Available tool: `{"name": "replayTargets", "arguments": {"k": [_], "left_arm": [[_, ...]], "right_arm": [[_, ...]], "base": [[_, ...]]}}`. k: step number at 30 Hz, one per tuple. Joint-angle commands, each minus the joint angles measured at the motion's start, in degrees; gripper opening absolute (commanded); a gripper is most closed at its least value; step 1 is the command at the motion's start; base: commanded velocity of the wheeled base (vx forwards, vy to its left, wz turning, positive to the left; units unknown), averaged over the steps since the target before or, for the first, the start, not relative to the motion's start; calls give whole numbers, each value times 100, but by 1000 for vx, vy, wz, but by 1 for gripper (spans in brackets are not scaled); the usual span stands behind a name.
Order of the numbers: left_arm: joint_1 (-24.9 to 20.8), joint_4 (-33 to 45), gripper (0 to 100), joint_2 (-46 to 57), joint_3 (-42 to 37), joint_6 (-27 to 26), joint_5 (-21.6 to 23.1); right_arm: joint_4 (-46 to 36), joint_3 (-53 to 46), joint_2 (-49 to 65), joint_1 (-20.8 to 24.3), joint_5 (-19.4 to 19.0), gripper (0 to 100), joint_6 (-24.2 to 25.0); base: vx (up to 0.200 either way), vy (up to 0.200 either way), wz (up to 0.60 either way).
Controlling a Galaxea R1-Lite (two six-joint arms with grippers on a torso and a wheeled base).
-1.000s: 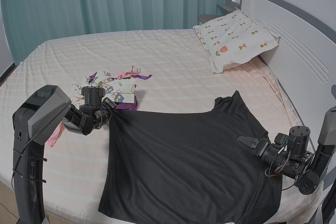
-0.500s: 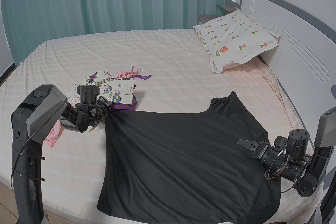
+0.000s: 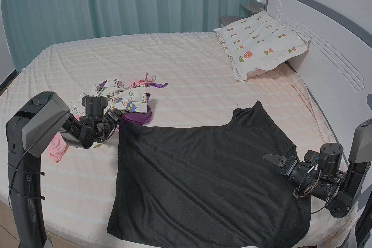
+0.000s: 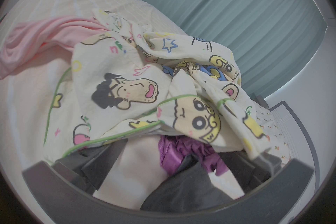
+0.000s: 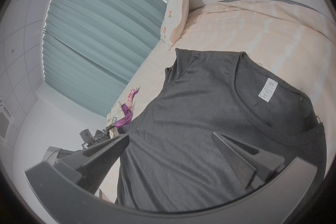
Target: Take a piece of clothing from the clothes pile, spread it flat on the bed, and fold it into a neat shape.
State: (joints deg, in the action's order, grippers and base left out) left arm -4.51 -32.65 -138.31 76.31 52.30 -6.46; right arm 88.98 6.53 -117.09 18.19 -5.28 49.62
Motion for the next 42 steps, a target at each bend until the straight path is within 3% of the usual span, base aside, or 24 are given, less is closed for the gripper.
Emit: {"name": "replayTargets", "arguments": {"k": [1,7,11,19,22,33,38,42], "left_arm": [[-24,-22,100,1202,-1207,26,154],[-287,-110,100,2353,-2745,79,488],[-437,-295,100,3135,-3606,246,743],[-445,-295,100,3671,-4212,386,769],[-507,-313,100,3803,-4661,395,831],[-1210,-313,100,4260,-5794,624,945],[-1562,-313,100,4260,-6269,633,919],[-1579,-313,100,4216,-6313,633,901]], "right_arm": [[-3,67,213,18,36,100,-48],[-39,94,310,36,62,100,-163],[5,-232,617,18,291,100,-207],[-65,-653,1136,44,308,100,-163],[-320,-653,1197,36,501,100,-154],[-1251,-653,1760,88,625,100,-128],[-1269,-653,1646,-26,581,100,-365],[-1251,-653,1347,-35,466,100,-629]], "base": [[0,0,0],[0,0,0],[0,0,0],[-125,0,0],[-200,0,0],[-200,0,0],[-80,0,0],[0,0,0]]}}
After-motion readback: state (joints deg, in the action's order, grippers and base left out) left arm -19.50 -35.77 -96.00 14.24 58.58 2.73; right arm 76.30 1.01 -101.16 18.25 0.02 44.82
